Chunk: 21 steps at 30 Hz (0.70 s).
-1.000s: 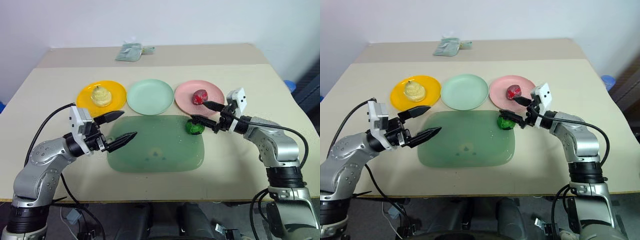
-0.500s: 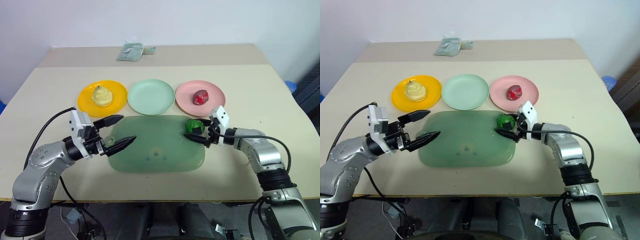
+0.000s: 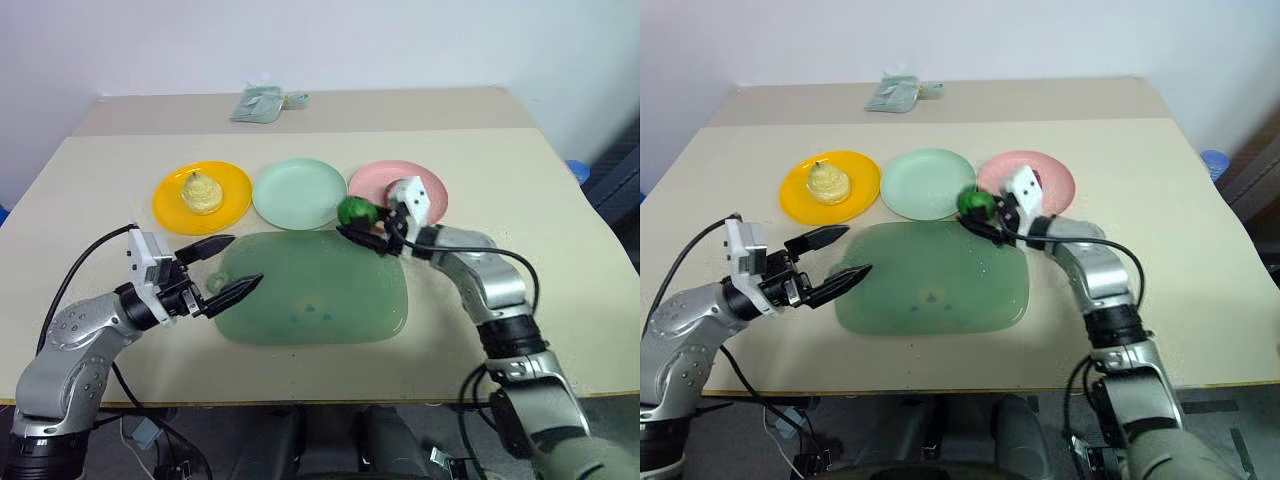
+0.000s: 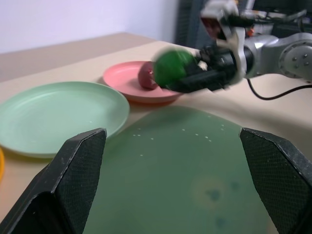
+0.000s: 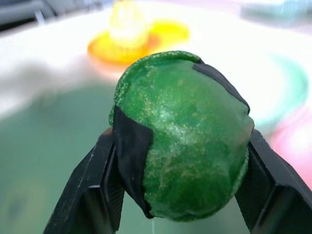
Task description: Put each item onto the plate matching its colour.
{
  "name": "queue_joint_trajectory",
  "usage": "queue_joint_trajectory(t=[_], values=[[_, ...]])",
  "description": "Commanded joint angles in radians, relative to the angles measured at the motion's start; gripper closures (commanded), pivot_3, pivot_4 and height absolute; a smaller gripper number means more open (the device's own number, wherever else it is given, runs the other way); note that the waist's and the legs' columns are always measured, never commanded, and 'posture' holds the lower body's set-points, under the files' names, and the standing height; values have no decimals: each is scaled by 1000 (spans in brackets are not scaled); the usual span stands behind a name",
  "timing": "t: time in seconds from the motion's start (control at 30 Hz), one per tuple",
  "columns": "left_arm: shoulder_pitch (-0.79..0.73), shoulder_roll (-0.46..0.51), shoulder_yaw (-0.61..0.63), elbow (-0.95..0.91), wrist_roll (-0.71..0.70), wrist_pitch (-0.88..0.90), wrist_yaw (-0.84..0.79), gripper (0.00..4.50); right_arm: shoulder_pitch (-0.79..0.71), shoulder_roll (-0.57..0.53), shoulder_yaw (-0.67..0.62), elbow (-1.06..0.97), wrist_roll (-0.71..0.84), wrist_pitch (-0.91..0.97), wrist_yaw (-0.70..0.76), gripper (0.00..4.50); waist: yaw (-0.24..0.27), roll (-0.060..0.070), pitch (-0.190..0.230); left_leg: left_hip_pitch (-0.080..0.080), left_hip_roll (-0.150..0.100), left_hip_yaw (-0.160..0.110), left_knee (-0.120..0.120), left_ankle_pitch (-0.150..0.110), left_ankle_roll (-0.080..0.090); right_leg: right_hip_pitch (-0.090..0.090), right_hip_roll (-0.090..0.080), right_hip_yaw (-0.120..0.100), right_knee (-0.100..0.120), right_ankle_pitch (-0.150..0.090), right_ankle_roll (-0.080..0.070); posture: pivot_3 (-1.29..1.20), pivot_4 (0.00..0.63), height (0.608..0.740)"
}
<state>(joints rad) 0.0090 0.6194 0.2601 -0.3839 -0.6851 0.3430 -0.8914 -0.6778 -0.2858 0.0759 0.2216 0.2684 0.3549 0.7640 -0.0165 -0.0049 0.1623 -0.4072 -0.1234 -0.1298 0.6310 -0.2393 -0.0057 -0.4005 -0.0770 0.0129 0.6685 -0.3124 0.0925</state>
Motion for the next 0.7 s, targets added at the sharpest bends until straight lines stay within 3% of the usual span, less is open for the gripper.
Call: queue_joint_trajectory(t=[0.03,0.33,0.4,0.5,0.67,0.7], values=[[14,-4,26,-39,11,-12,40,0,-81,54,12,146,-73,-102,-92,1704,2,0,0,0,0,0,0,0,0,0,0,0,0,0,0,0,150,740],[23,-65,44,-57,124,-54,240,0,-422,213,-28,842,-198,-489,-327,1704,-7,0,0,0,0,1,0,1,-1,-3,0,0,2,0,0,0,150,740],[10,-74,44,-58,153,-64,281,0,-467,227,-36,929,-211,-528,-351,1121,-10,0,0,0,0,1,-1,1,-1,-3,1,1,3,0,0,0,150,740],[5,-89,51,-64,182,-77,331,0,-498,233,-59,977,-209,-564,-341,76,-15,0,0,0,0,1,-1,1,-2,-3,1,1,3,0,0,0,150,740],[15,-74,42,-45,224,-90,335,0,-465,196,-71,918,-196,-580,-218,76,-23,0,0,0,0,1,-1,1,-2,-3,1,1,4,0,0,0,150,740],[16,-74,39,-33,237,-96,335,0,-417,171,-68,829,-179,-555,-160,76,-24,0,0,0,0,1,-1,1,-2,-3,1,1,4,0,0,0,150,740]])
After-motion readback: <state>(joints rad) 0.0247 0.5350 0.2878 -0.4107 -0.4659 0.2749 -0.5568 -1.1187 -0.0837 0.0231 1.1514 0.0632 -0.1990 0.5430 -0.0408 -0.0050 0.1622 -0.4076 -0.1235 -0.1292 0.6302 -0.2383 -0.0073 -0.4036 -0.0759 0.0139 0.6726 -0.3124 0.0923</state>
